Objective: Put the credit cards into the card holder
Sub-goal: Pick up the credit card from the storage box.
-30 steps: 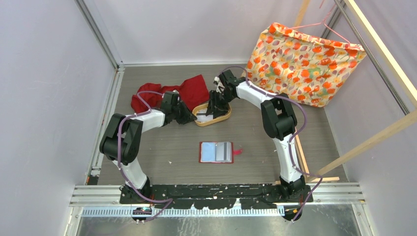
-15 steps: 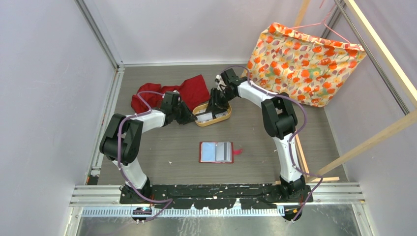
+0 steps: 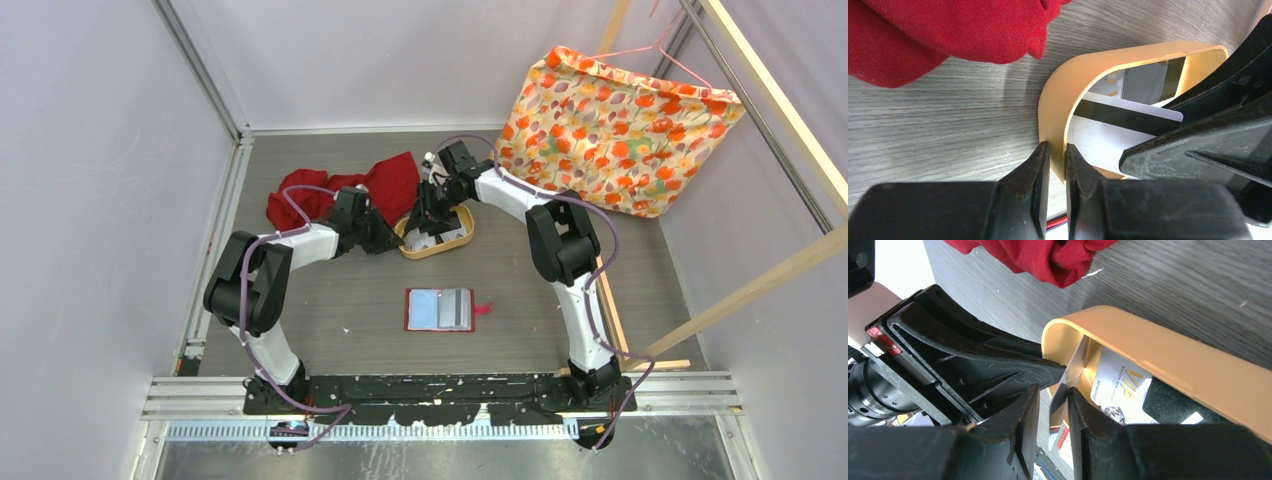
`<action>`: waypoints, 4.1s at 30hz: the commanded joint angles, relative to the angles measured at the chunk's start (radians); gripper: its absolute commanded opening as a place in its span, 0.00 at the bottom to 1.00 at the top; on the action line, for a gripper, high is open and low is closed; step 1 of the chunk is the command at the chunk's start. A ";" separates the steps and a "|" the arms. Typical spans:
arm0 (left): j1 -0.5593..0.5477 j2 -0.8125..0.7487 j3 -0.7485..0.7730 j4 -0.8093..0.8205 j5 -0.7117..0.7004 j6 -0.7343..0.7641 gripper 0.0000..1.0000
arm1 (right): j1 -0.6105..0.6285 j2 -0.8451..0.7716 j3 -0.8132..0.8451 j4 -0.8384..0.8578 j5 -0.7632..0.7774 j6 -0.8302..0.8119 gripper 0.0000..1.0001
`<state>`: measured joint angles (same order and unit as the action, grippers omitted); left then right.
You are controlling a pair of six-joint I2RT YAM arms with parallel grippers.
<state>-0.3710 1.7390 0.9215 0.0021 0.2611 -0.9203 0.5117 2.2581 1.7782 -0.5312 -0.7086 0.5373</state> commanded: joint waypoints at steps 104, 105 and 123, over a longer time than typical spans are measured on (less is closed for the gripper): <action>-0.398 -0.339 -0.253 0.635 0.517 0.343 0.29 | -0.078 -0.619 -0.444 -0.737 -0.378 -1.438 0.01; -0.398 -0.338 -0.253 0.636 0.523 0.341 0.27 | -0.078 -0.616 -0.441 -0.743 -0.378 -1.441 0.01; -0.398 -0.315 -0.244 0.630 0.593 0.309 0.00 | -0.074 -0.609 -0.436 -0.751 -0.370 -1.445 0.03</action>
<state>-0.7647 1.4250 0.6373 0.5873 0.8154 -0.6010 0.4328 1.6501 1.3056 -1.2819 -1.0744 -0.8883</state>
